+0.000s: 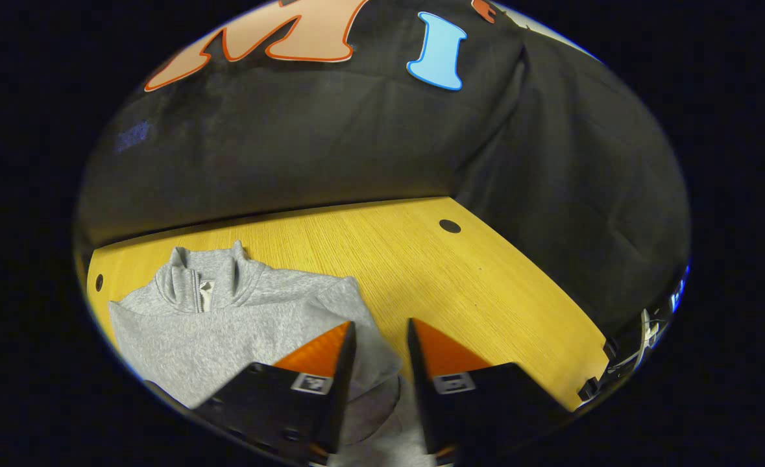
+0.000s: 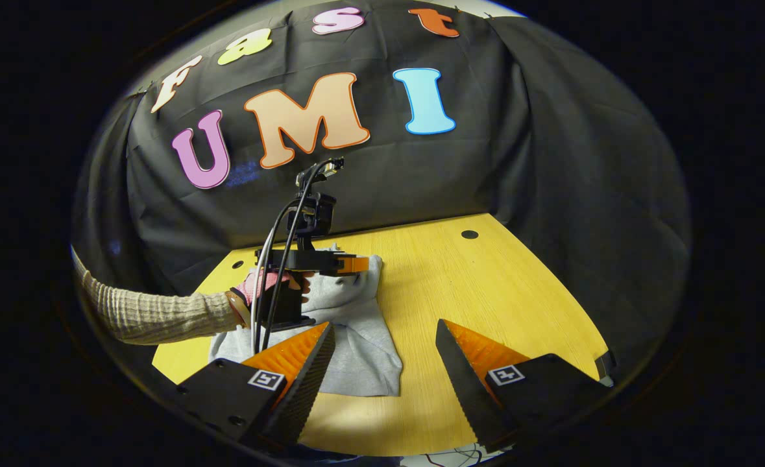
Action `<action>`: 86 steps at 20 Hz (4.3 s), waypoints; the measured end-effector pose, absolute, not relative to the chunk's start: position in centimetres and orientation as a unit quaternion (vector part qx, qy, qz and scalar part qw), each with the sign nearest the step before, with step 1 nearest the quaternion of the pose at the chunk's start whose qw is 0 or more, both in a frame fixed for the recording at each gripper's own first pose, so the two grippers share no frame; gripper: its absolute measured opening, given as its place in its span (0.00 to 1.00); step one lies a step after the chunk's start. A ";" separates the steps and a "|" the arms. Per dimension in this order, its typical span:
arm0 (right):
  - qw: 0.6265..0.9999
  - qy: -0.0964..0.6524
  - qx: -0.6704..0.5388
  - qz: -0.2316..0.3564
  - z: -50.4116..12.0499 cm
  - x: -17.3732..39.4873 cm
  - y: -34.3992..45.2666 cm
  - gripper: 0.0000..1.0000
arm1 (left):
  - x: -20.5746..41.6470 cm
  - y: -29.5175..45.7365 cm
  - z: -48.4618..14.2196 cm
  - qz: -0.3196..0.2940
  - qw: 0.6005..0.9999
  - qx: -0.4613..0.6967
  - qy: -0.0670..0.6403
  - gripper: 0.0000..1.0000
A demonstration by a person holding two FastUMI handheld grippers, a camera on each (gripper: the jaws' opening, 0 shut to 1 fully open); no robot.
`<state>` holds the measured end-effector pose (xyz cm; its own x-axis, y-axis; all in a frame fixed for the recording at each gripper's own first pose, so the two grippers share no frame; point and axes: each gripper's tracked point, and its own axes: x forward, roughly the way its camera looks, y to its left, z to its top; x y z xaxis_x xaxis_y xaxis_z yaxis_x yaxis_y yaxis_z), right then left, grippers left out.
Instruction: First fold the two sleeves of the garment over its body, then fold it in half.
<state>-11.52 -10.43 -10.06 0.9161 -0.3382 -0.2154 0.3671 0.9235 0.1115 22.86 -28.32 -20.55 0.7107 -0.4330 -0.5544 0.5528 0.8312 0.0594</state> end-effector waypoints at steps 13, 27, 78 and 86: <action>0.983 0.166 0.044 -0.070 -15.1 -7.3 -7.7 0.98 | 14.0 -13.7 -7.8 -0.246 0.941 0.150 0.179 0.93; 0.960 0.270 0.011 -0.069 -26.4 -5.5 -8.3 0.98 | 0.0 5.7 -18.6 -0.100 0.934 0.162 0.301 0.92; 0.972 0.213 0.081 -0.056 -19.9 0.9 -7.0 0.07 | 6.2 3.2 -15.9 -0.053 0.961 -0.022 0.269 0.02; 0.975 0.162 0.134 -0.067 -15.7 6.8 -8.3 0.06 | 13.2 3.7 -13.5 -0.016 0.970 -0.060 0.234 0.00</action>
